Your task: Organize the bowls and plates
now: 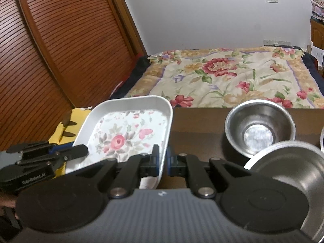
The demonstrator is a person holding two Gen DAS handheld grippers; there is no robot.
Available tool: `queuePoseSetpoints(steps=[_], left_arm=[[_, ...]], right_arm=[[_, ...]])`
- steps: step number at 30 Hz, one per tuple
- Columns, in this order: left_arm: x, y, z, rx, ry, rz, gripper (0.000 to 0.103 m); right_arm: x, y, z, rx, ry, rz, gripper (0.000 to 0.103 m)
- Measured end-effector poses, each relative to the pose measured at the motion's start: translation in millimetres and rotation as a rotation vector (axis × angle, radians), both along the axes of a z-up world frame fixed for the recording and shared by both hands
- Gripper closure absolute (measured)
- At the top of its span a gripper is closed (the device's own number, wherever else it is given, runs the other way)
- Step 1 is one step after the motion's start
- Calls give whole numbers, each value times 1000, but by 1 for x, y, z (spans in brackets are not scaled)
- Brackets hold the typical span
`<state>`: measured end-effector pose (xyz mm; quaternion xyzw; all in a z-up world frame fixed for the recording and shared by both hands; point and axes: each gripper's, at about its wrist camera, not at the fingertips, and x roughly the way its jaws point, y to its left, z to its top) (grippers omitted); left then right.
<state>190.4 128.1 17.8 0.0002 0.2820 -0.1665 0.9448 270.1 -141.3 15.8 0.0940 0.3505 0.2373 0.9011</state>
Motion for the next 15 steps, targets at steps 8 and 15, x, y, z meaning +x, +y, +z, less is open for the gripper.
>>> queuePoseSetpoints(steps=[8, 15], left_arm=[[-26, 1, -15, -27, 7, 12, 89], [-40, 1, -24, -26, 25, 9, 89]], right_arm=[[-32, -5, -12, 41, -17, 5, 94], [-48, -6, -19, 52, -26, 1, 94]])
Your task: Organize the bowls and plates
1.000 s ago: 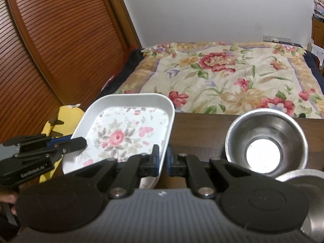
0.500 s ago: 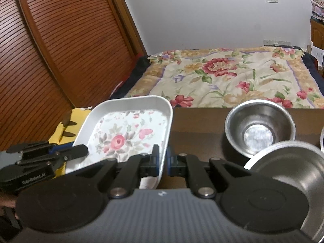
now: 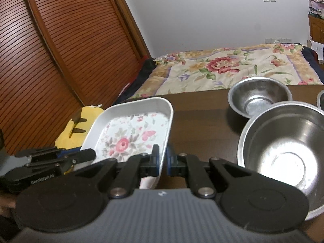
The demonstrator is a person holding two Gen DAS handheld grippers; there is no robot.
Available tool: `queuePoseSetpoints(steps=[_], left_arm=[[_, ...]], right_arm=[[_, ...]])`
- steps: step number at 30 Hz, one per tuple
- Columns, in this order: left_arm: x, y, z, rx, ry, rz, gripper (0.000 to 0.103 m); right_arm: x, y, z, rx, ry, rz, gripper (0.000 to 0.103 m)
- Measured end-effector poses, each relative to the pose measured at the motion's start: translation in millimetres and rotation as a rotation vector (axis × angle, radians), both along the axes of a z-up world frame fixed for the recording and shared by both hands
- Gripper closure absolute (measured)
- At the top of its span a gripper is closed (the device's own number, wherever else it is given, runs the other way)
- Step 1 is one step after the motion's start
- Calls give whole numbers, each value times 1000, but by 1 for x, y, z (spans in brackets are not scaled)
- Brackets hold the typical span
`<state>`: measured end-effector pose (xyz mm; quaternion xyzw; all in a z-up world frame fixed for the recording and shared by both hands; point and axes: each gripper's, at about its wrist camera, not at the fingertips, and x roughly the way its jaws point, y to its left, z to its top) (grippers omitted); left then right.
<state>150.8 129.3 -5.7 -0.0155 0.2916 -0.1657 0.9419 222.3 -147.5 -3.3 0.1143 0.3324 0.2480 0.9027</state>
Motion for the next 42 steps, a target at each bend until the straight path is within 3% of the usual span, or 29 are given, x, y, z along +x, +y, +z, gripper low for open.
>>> queuePoseSetpoints(steps=[18, 42], left_arm=[[-53, 3, -14, 0, 11, 5, 89], [-70, 2, -26, 5, 36, 20, 88]], right_arm=[[-46, -3, -20, 12, 4, 70, 94], [-69, 5, -32, -42, 5, 114, 94]])
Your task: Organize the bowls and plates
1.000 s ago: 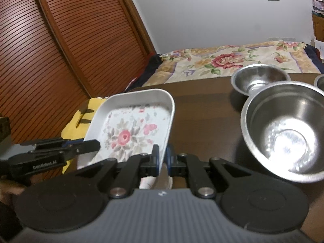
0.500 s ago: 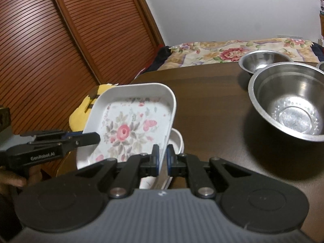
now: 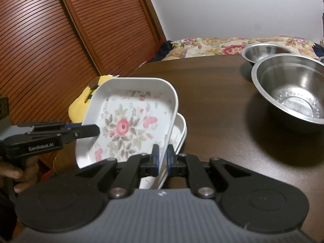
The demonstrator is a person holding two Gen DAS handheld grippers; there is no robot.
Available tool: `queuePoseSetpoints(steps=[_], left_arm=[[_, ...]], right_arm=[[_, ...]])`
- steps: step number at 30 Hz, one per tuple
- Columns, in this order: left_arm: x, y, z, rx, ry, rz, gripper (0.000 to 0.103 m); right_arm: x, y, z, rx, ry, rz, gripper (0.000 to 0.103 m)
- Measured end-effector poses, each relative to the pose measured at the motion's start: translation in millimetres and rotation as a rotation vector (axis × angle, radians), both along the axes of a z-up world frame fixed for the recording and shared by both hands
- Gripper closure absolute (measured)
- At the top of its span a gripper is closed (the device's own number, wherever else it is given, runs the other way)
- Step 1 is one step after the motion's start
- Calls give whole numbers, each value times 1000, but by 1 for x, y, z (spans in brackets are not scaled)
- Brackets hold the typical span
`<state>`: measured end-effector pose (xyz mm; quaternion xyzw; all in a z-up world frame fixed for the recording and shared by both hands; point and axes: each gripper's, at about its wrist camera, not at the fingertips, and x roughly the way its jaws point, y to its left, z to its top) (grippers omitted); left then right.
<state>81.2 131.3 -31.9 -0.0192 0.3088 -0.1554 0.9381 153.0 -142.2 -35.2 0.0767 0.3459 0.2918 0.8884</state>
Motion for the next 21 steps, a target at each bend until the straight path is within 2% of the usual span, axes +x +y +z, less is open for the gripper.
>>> queuePoseSetpoints(steps=[7, 13, 17, 21], left_arm=[[1, -4, -3, 33, 4, 0, 85], [2, -5, -7, 39, 16, 9, 85], [4, -5, -8, 43, 16, 15, 85], [6, -5, -10, 65, 20, 31, 85]], right_arm=[[-1, 8, 1, -16, -14, -3, 94], [-3, 7, 0, -26, -32, 1, 92], [-7, 11, 0, -76, -71, 26, 91], [-6, 9, 0, -75, -67, 32, 89]])
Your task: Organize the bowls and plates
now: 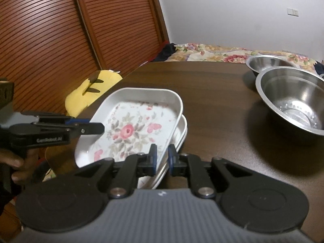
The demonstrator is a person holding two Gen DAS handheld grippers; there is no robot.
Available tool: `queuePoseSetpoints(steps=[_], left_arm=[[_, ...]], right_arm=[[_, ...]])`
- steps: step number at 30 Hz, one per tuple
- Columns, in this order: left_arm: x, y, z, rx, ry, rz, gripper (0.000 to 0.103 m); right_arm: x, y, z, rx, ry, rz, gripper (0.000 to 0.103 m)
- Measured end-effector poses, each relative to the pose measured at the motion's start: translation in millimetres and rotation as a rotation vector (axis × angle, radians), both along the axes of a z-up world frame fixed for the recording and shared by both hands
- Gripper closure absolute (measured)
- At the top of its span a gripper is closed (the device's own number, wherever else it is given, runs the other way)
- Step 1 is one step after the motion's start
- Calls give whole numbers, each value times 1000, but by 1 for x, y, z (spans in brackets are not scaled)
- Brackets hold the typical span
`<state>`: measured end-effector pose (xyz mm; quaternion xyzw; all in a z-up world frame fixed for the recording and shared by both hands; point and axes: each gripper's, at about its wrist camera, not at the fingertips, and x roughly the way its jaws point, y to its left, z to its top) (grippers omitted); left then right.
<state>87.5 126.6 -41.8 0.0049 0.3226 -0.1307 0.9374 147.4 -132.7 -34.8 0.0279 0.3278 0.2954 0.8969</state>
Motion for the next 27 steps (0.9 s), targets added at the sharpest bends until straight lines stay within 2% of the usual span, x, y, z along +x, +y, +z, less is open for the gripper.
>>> queuePoseSetpoints(steps=[12, 17, 21, 27], left_arm=[[4, 1, -7, 4, 12, 10, 85], [3, 0, -6, 2, 11, 17, 85], [1, 1, -2, 12, -12, 28, 85], [3, -5, 12, 44, -45, 38, 85]], right_arm=[[-7, 0, -3, -12, 3, 19, 87], [-2, -4, -3, 16, 13, 14, 87], [-6, -9, 2, 14, -17, -4, 87], [-14, -28, 20, 4, -109, -52, 87]])
